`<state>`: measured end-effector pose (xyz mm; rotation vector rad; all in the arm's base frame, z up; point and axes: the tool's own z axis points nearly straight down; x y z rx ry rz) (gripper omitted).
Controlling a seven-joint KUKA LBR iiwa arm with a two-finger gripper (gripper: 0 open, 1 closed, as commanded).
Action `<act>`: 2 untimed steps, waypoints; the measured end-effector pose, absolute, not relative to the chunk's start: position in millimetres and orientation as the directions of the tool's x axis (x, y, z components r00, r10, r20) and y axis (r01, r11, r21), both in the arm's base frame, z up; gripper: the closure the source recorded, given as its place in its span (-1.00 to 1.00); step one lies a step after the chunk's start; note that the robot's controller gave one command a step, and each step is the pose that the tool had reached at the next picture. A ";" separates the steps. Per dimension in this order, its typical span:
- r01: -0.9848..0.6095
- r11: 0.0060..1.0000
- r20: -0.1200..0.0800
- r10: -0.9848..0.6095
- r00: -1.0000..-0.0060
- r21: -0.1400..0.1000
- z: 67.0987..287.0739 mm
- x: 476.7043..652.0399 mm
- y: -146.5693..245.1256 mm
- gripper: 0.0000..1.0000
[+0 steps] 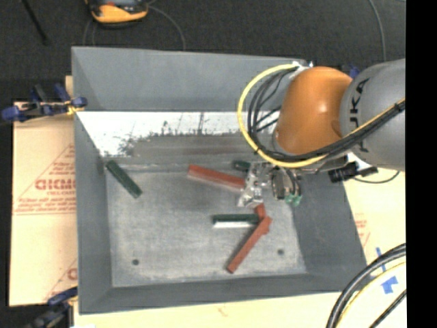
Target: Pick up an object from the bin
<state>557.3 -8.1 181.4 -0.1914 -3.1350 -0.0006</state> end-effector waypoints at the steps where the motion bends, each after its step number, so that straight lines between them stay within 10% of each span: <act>1: 0.058 0.998 -0.002 0.058 -0.998 -0.001 242.2 571.2 -4.6 1.00; 2: 0.008 1.000 -0.016 0.008 -1.000 -0.001 258.7 563.6 -16.2 1.00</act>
Offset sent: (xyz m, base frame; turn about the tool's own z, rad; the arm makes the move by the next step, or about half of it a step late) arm -0.0198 -0.0319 0.0150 -0.1863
